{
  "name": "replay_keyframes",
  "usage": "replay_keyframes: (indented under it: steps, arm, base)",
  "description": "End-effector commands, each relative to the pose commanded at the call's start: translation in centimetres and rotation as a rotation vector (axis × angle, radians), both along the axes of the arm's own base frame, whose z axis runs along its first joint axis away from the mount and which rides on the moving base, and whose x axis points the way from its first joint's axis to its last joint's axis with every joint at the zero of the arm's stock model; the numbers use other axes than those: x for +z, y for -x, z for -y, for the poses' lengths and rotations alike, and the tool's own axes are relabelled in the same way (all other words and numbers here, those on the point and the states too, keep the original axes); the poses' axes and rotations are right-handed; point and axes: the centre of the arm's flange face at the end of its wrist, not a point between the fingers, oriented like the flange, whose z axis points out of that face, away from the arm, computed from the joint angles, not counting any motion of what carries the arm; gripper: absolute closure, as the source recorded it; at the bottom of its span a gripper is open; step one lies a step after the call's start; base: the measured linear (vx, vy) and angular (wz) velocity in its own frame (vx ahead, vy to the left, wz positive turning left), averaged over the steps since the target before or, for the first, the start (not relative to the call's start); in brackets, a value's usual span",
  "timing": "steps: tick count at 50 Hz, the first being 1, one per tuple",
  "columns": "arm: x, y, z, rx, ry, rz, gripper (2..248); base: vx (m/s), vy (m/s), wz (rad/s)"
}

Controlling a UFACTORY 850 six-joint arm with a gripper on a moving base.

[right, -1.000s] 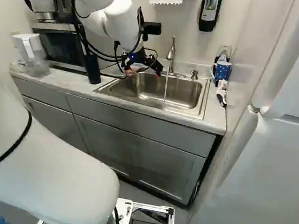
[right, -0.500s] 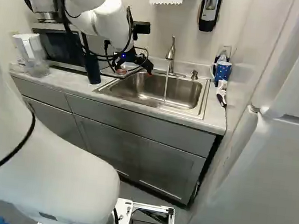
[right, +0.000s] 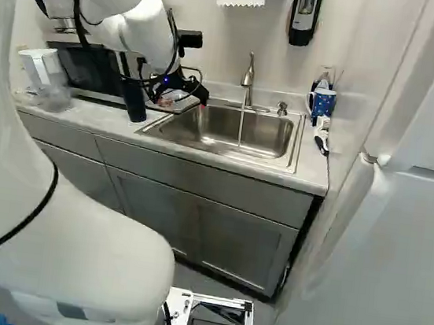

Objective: Rinse the cup and place it in the tray

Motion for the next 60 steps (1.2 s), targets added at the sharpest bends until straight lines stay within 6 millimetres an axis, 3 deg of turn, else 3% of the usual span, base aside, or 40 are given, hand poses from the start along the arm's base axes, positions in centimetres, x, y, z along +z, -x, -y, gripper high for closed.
replay_keyframes:
  steps: [60]
  arm:
    - [0.2,-0.8,-9.8,0.213,0.002,-0.007,3]
  base:
    - [0.0,0.0,0.0]
